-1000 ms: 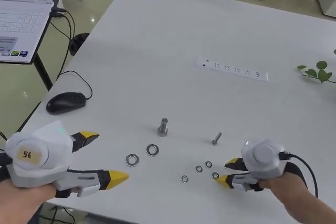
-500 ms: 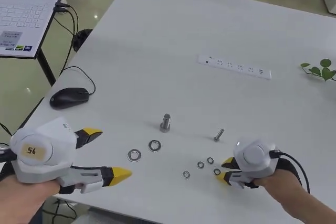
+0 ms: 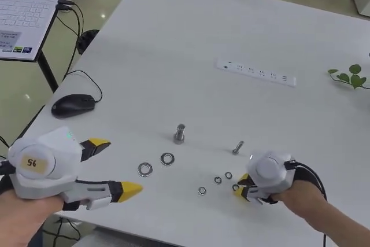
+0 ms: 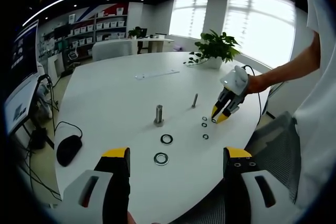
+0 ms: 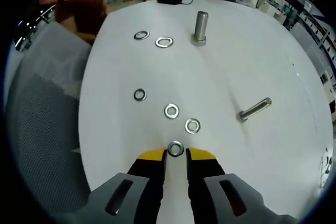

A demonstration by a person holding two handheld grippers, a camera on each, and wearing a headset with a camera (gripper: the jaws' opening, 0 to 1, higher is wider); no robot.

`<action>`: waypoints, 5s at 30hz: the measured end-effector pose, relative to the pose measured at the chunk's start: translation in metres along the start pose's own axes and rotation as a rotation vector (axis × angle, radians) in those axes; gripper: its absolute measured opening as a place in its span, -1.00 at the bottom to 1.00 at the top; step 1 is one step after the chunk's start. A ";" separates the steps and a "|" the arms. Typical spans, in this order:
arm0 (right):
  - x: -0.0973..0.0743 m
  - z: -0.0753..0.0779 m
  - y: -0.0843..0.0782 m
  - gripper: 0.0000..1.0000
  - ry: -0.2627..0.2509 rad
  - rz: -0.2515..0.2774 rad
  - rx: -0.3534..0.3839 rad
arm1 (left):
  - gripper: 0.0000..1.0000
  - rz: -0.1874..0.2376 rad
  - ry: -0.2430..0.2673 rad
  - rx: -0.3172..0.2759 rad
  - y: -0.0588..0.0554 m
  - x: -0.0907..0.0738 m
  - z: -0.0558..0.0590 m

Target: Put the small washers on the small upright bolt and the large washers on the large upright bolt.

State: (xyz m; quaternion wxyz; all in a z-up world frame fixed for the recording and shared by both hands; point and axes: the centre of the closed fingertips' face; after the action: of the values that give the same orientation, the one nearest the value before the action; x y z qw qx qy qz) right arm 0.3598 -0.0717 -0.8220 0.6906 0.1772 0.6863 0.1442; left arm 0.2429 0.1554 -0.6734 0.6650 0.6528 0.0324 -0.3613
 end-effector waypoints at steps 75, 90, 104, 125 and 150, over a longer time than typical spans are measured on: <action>-0.020 0.016 0.007 -0.75 -0.028 0.056 -0.010 | 0.39 0.010 -0.005 -0.008 0.003 0.001 0.001; -0.056 0.073 0.047 -0.75 -0.159 0.144 0.071 | 0.39 0.014 -0.006 -0.005 0.006 0.003 0.003; -0.047 0.093 0.061 -0.75 -0.156 0.112 0.063 | 0.39 0.012 0.002 -0.009 0.005 0.000 0.001; -0.037 0.093 0.062 -0.75 -0.136 0.038 0.021 | 0.39 0.008 0.005 -0.020 0.001 -0.001 -0.004; -0.007 0.092 0.045 -0.74 -0.121 -0.035 0.006 | 0.39 0.001 0.012 -0.035 -0.004 -0.002 -0.004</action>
State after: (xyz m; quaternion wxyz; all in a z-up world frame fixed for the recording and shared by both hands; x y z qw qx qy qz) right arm 0.4541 -0.0384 -0.7962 0.7328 0.1757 0.6466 0.1188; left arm 0.2416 0.1604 -0.6763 0.6761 0.6434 0.0425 -0.3565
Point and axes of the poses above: the centre of the closed fingertips' face, and the gripper's own axes: x roughly forward along the fingers, z roughly to its right, y roughly out of its top, and after that the axes turned 3 degrees about z, right-handed
